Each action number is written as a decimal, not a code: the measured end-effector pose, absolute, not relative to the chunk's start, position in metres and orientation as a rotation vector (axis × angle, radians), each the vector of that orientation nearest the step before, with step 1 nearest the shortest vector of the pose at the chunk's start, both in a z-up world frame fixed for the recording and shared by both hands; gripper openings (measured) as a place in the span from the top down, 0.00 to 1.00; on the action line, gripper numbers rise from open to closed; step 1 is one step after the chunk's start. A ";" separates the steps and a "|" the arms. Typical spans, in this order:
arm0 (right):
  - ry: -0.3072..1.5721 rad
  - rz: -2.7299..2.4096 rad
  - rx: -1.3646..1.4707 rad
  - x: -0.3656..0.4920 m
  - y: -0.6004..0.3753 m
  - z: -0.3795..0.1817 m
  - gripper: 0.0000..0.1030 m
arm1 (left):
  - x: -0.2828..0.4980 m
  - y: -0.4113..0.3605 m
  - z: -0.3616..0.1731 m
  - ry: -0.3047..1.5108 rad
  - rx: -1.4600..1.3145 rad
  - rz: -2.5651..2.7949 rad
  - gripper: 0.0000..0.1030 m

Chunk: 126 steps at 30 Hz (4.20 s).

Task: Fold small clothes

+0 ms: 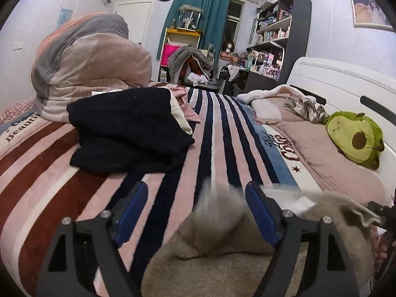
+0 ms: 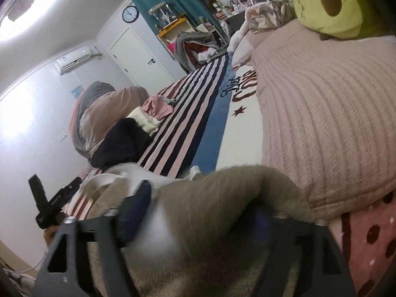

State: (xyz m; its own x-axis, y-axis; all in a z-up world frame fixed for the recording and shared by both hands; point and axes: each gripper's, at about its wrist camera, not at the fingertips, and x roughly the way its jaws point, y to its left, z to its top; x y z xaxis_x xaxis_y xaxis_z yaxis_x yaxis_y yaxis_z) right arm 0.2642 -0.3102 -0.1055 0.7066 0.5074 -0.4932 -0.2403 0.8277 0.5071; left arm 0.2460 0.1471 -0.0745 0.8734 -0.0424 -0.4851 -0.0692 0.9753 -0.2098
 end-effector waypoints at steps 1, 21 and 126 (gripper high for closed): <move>0.660 0.418 0.431 0.263 -0.313 -0.103 0.23 | 0.245 0.148 -0.073 0.506 -0.230 0.009 0.24; 0.533 0.494 0.327 0.179 -0.290 -0.065 0.21 | 0.172 0.091 -0.064 0.530 -0.206 -0.227 0.21; 0.522 0.444 0.284 0.118 -0.296 -0.094 0.61 | 0.138 -0.094 -0.088 0.616 0.139 -0.497 0.71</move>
State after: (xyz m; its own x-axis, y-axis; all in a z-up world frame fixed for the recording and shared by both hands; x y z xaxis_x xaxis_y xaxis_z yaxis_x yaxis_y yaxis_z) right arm 0.1180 -0.2955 -0.0941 0.7761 0.4748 -0.4149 -0.3334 0.8675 0.3691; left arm 0.1377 -0.0939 -0.0881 0.7033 -0.4052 -0.5841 0.4860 0.8737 -0.0210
